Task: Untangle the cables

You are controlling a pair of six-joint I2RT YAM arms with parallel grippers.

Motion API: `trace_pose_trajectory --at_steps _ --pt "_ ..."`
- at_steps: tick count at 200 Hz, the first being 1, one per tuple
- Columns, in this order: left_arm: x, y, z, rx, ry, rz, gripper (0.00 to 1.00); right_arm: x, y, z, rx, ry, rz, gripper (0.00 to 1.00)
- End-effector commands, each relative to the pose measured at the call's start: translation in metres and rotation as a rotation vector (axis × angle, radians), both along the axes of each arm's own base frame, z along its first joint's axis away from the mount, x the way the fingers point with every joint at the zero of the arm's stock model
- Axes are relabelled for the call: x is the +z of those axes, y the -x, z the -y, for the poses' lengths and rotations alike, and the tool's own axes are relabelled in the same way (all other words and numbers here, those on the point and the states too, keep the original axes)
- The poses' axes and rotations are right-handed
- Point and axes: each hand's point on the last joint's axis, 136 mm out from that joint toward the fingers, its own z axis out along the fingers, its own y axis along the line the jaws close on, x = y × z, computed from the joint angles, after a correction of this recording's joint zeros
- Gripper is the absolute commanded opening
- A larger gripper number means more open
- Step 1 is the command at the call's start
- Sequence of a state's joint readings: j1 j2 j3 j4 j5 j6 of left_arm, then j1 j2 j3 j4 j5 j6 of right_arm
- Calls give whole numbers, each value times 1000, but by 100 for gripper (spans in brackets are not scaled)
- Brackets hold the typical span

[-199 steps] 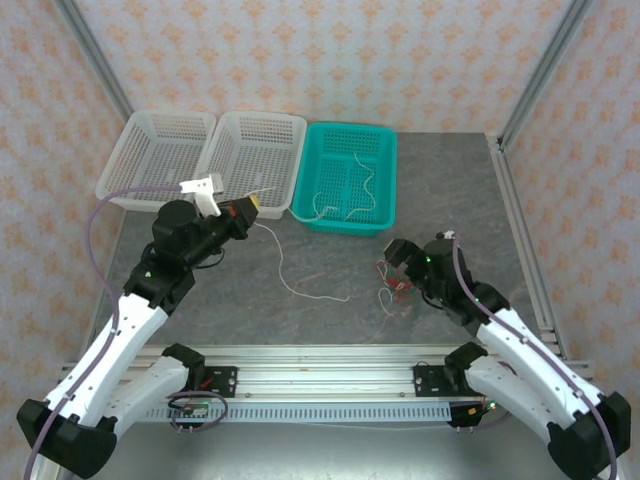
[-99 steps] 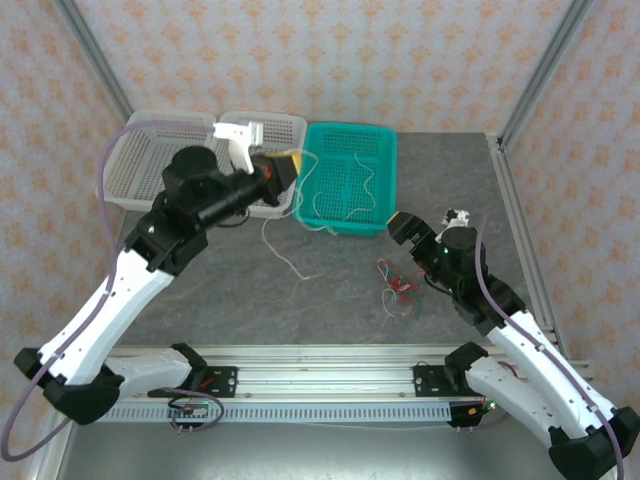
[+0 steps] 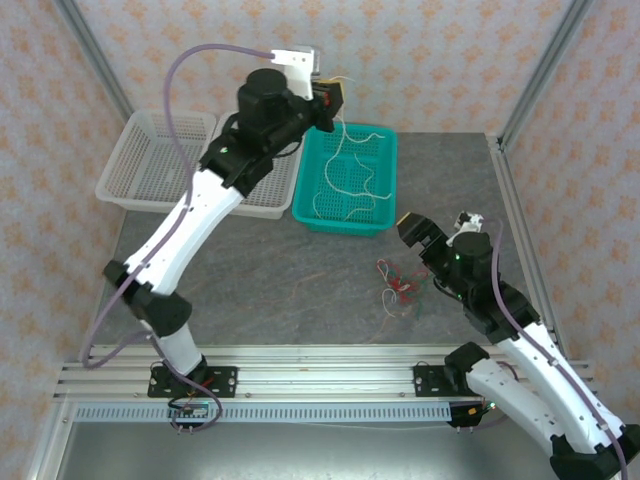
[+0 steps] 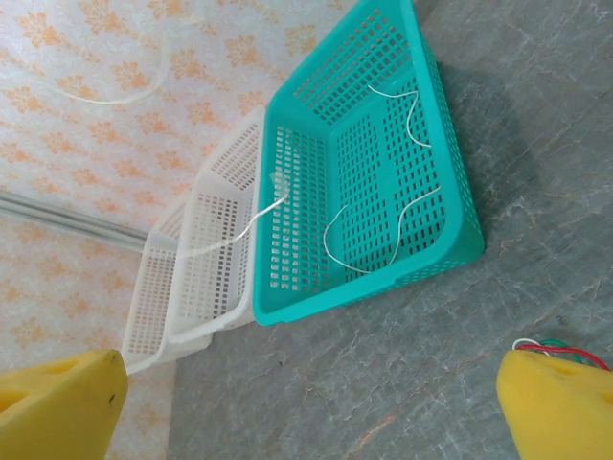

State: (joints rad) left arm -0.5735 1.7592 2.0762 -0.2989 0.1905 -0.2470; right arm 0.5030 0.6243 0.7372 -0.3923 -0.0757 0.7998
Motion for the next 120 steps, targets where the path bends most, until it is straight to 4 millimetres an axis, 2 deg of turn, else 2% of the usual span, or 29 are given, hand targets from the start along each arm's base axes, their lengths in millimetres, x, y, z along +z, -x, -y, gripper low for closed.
trace_pose_trajectory --at_steps 1,12,16,22,35,47,56,67,82,85,89,100,120 --pt "-43 -34 11 31 -68 -49 0 4 5 10 -30 18 13 99" --pt "-68 -43 19 19 -89 -97 0 2 7 12 -34 25 11 99" --pt "-92 -52 25 18 -114 -136 0 1 7 13 -36 29 9 99" --pt "-112 -56 28 19 -134 -170 0 -1 8 14 -38 34 5 99" --pt "-154 -64 28 44 -181 -240 0 -3 9 14 -37 32 -2 99" --pt "-183 -67 21 91 -233 -283 0 -5 9 12 -32 29 -3 99" --pt "-194 -66 12 145 -268 -311 22 -5 9 12 -30 27 -2 99" --pt "-194 -63 3 183 -287 -320 48 -6 8 12 -30 28 -1 99" --pt "-178 -54 -11 220 -303 -305 69 -8 7 13 -35 42 -2 99" --pt "-179 -53 -13 225 -313 -305 72 -8 7 13 -36 45 -3 99" --pt "-160 -46 -19 230 -302 -281 73 -9 6 14 -41 49 -8 99" --pt "-138 -32 -29 232 -297 -251 79 -15 5 18 -60 72 -26 99" --pt "-96 4 -39 172 -228 -197 80 -36 5 28 -112 139 -112 98"
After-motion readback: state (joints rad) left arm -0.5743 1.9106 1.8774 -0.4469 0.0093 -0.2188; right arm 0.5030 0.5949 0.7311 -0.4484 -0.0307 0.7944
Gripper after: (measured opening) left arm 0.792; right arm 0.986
